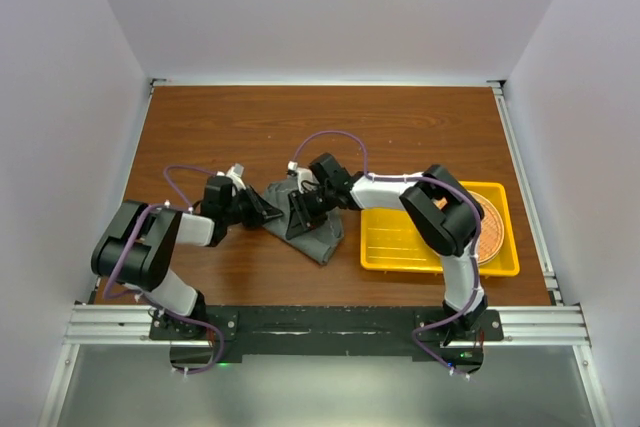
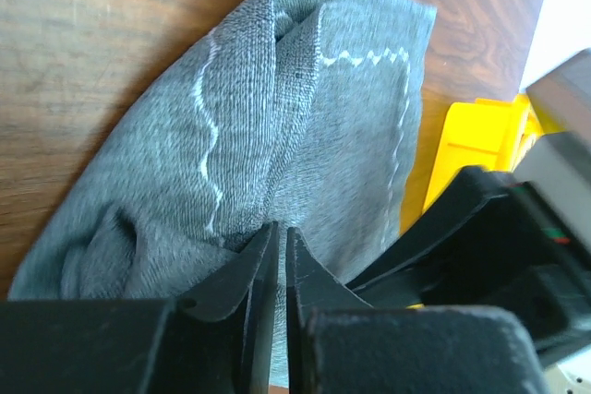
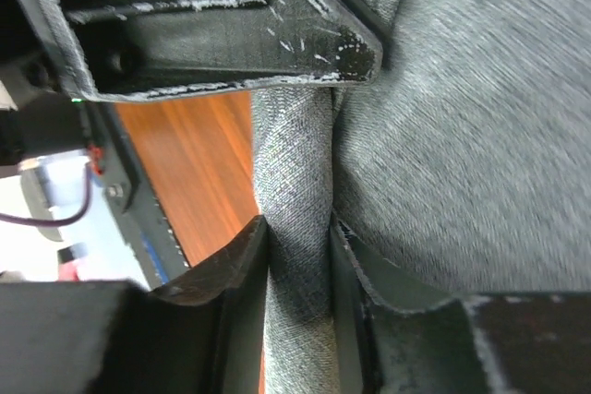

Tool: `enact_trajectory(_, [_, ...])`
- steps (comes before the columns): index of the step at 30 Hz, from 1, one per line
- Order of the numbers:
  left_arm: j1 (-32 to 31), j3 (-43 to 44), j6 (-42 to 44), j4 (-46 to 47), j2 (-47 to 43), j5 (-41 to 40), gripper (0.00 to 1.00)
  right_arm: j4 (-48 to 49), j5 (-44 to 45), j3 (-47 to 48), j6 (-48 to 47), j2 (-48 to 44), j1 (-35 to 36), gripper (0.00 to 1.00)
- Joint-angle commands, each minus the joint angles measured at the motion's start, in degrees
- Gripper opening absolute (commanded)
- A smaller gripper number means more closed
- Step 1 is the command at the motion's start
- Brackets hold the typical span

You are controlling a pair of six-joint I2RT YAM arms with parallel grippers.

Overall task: Fold the napkin, place the utensils inside, and roll it up
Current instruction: Roll the napkin with the utensil

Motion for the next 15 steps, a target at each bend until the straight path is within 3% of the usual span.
enact_trajectory(1, [-1.02,-4.68,3.35,-1.81,6.19,-2.02,0.12,-18.55,15.90,3.15,-7.96,-1.52,1.00,0.40])
enact_trajectory(6, [-1.11,-5.64,2.57,0.56,8.04,-2.20,0.10,-27.96,25.64,8.25,-14.03,-5.82,5.49,0.54])
enact_trajectory(11, [-1.11,-5.56,2.21,0.39,8.13,-2.11,0.08,-31.58,30.94,7.04,-14.39,-10.31,7.34,0.57])
enact_trajectory(15, [-1.11,-5.12,2.30,-0.48,7.69,-1.76,0.07,-29.65,33.67,0.29,-14.38,-14.00,7.34,0.54])
